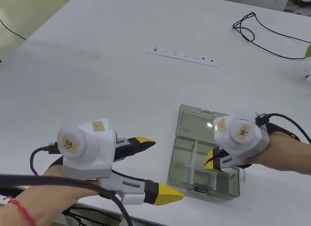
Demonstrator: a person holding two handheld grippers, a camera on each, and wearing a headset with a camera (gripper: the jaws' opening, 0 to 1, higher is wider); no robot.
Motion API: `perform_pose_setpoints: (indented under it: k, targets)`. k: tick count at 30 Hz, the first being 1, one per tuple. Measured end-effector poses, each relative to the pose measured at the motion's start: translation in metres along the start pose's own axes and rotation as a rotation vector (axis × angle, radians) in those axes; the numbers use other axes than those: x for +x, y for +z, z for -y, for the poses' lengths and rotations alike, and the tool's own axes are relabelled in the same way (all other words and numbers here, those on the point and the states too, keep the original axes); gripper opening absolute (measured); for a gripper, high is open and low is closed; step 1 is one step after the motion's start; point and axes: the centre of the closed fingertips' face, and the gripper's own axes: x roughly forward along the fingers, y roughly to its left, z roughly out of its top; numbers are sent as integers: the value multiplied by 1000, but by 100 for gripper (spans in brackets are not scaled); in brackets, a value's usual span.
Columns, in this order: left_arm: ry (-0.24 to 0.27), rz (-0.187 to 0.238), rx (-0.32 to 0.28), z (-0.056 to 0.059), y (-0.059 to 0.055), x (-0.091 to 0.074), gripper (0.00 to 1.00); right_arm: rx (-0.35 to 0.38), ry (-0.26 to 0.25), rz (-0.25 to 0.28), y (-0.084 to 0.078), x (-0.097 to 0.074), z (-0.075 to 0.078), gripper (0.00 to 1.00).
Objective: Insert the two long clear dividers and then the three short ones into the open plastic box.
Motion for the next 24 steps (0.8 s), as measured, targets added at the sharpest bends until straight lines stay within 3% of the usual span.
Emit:
perform_pose_setpoints:
  k: [24]
  targets:
    - [-15, -2, 21, 7, 5, 1, 85, 5, -20, 3, 0, 1, 1, 3]
